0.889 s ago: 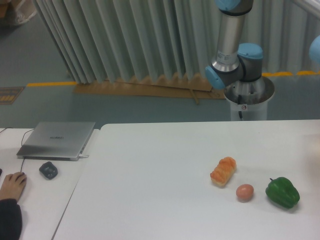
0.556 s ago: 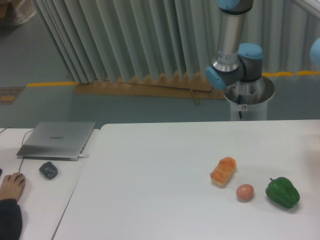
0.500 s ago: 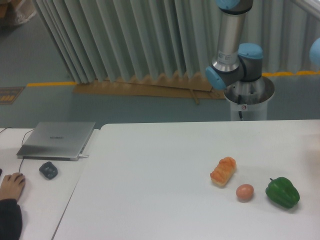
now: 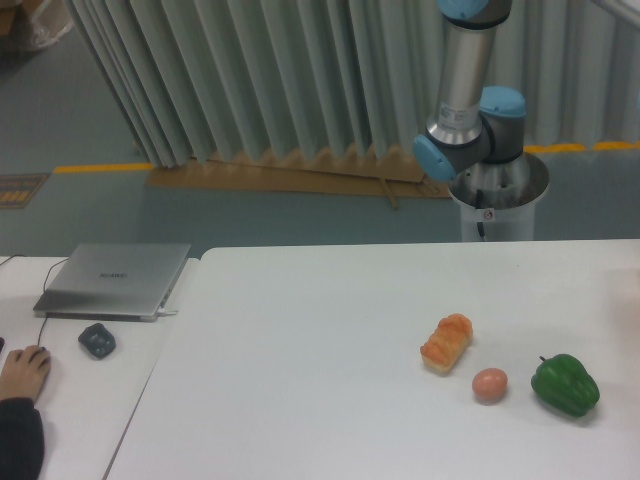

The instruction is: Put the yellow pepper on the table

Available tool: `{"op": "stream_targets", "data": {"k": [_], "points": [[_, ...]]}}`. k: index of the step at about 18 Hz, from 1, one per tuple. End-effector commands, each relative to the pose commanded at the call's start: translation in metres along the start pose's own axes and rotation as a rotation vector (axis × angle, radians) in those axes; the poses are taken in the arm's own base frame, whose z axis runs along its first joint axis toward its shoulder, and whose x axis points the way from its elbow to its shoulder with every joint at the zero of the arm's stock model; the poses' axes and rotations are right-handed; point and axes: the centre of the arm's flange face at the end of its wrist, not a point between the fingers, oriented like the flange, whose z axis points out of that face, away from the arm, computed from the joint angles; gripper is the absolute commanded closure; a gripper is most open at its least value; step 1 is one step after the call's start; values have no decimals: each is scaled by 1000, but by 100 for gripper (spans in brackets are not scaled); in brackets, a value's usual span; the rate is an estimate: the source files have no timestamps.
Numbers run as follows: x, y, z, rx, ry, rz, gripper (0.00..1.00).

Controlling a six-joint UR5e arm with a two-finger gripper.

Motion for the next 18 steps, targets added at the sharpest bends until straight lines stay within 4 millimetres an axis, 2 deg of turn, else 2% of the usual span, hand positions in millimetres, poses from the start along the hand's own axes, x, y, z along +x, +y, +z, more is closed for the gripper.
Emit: {"op": "stream_targets", "data": {"k": [7, 10, 13, 18], "points": [[0, 4, 7, 1, 13, 77, 0], [1, 14, 9, -18, 22, 74, 0], [6, 25, 8, -104, 72, 200, 0], [14, 41, 10, -129, 107, 289, 0]]}}
